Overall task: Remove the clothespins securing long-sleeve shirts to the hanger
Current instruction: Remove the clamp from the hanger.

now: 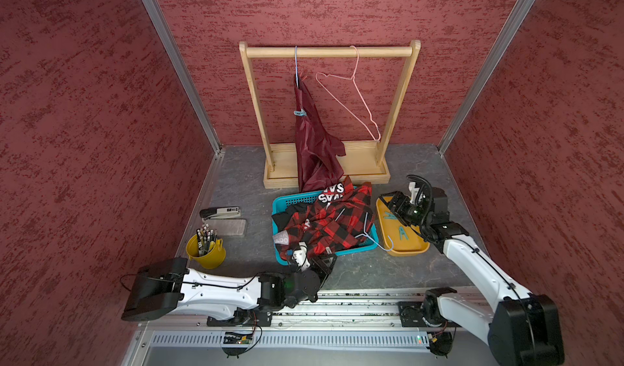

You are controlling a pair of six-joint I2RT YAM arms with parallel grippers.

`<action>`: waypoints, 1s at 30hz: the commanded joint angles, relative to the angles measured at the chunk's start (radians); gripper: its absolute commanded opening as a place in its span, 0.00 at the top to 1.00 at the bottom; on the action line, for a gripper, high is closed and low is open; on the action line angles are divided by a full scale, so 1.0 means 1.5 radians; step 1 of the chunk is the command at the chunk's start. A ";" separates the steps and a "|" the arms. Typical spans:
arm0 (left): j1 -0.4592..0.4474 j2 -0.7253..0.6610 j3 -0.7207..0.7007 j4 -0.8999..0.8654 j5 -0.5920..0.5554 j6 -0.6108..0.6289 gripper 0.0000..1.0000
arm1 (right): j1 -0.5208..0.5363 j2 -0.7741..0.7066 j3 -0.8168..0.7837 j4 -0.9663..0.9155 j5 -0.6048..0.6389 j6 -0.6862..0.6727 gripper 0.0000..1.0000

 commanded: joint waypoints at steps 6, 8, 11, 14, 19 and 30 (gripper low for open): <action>-0.007 -0.044 0.031 -0.144 0.013 -0.039 0.80 | 0.004 0.002 -0.006 0.016 -0.004 0.003 0.13; -0.008 -0.057 0.034 -0.179 0.028 -0.039 0.82 | 0.005 0.003 -0.003 0.011 -0.003 -0.002 0.13; -0.007 -0.076 0.036 -0.222 0.051 -0.062 0.84 | 0.004 0.003 -0.004 0.008 -0.001 -0.007 0.12; 0.001 -0.089 0.046 -0.268 0.085 -0.061 0.85 | 0.005 0.006 -0.002 0.011 -0.003 -0.008 0.12; 0.004 -0.099 0.051 -0.287 0.112 -0.051 0.90 | 0.005 0.013 -0.003 0.018 -0.007 -0.007 0.12; 0.052 -0.084 0.076 -0.260 0.176 0.016 0.96 | 0.005 0.028 0.000 0.025 -0.014 -0.012 0.12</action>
